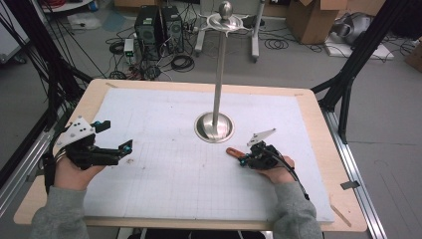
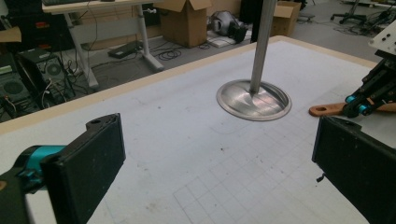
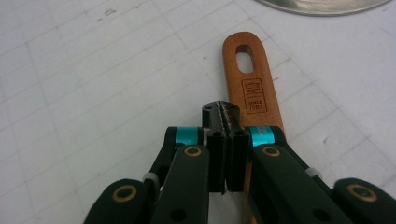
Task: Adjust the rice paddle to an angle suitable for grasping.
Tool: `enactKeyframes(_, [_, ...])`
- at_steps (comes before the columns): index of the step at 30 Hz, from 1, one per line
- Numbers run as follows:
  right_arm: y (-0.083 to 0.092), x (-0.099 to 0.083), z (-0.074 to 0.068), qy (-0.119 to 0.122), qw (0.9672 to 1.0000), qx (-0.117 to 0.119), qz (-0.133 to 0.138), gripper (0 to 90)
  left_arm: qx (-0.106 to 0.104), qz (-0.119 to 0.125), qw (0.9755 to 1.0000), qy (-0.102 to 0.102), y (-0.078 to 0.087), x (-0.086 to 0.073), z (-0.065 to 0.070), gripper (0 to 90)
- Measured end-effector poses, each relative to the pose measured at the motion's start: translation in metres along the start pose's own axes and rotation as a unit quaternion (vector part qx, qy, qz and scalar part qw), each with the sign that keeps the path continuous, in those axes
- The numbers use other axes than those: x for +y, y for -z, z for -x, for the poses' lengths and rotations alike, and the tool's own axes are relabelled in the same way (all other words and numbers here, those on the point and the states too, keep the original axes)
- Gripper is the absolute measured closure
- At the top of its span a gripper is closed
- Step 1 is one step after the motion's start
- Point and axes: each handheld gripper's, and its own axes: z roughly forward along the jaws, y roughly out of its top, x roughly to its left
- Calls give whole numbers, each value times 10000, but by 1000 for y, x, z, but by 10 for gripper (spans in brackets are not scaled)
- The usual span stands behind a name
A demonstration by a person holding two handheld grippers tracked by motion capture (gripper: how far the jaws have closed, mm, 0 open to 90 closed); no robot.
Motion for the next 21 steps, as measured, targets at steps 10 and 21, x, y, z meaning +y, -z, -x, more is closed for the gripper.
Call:
enactKeyframes(10, [3, -4, 13, -317, 9989, -340, 95, 894, 55, -8, 10000, 24, 4, -2, -1, 30])
enactKeyframes(21, [5, -5, 19, -371, 9981, -470, 147, 893, 66, -6, 10000, 23, 7, -2, -1, 30])
